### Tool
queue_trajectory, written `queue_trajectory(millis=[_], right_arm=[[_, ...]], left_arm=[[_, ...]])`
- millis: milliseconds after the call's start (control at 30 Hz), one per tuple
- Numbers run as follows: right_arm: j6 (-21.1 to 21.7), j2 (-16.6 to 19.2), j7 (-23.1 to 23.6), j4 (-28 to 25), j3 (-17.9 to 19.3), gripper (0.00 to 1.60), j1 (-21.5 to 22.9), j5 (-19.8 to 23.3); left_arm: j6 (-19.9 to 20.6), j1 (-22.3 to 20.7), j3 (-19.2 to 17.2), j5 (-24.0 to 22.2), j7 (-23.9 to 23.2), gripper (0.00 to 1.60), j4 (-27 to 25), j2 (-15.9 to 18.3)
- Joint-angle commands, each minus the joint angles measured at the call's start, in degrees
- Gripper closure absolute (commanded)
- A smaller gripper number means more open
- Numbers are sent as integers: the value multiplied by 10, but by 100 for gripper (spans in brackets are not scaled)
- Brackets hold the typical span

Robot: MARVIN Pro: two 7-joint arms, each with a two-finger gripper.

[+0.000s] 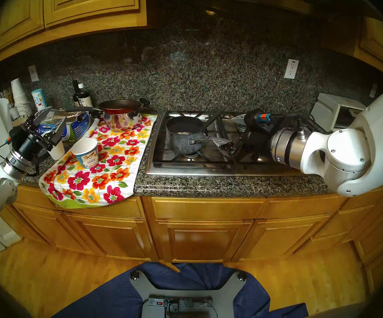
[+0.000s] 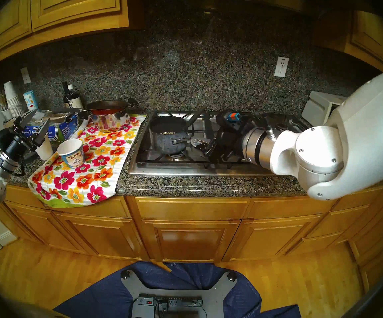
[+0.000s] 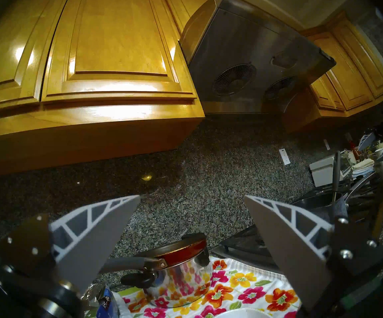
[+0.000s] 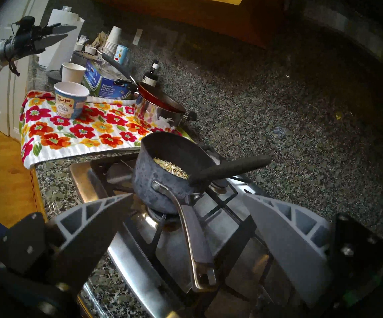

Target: Pour oats into pot and stir with a spoon

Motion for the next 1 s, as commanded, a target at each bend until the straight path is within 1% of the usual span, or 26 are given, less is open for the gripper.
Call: queue_trajectory(millis=[0, 33, 67, 100, 200, 333, 367, 433, 467, 500, 533, 600, 667, 700, 733, 967], right_arm=[[-28, 17, -23, 35, 25, 0, -29, -2], [-30, 18, -24, 38, 26, 0, -33, -3], [-32, 18, -26, 40, 27, 0, -37, -3], [-37, 21, -29, 43, 29, 0, -42, -3], [-48, 27, -36, 48, 33, 0, -54, -5], [-59, 33, -44, 56, 36, 0, -70, -8], [-69, 39, -50, 62, 40, 0, -79, -9], [-71, 41, -51, 66, 41, 0, -84, -8], [-78, 46, -53, 70, 45, 0, -92, -6], [-81, 47, -54, 74, 47, 0, -97, -7], [-85, 48, -55, 78, 50, 0, -102, -7], [-97, 55, -58, 92, 61, 0, -122, -5], [-100, 55, -59, 97, 64, 0, -128, -6], [-108, 57, -61, 106, 73, 0, -140, -5], [-108, 57, -61, 106, 73, 0, -140, -5], [-110, 65, -64, 139, 102, 0, -180, -1]], left_arm=[[-2, -6, -23, -6, -75, 0, 3, 4], [-2, -3, -21, 4, -47, 0, -4, 9], [-2, -4, -22, -3, -64, 0, 0, 6], [-2, -3, -23, 0, -58, 0, -2, 7], [-2, -3, -25, -3, -66, 0, 0, 5], [-2, -1, -26, -2, -65, 0, 0, 5], [-2, 1, -26, 2, -55, 0, -3, 7], [-2, 1, -26, 2, -53, 0, -3, 7], [-2, 0, -28, -1, -63, 0, -1, 5], [-2, 1, -27, 2, -56, 0, -3, 6], [-2, 0, -29, -1, -65, 0, -1, 5], [-2, 2, -29, 1, -60, 0, -2, 5], [-2, 2, -30, 1, -60, 0, -2, 5], [-2, 3, -31, 0, -64, 0, -1, 4], [-2, 3, -31, 0, -64, 0, -1, 4], [-2, 5, -34, 2, -60, 0, -2, 4]])
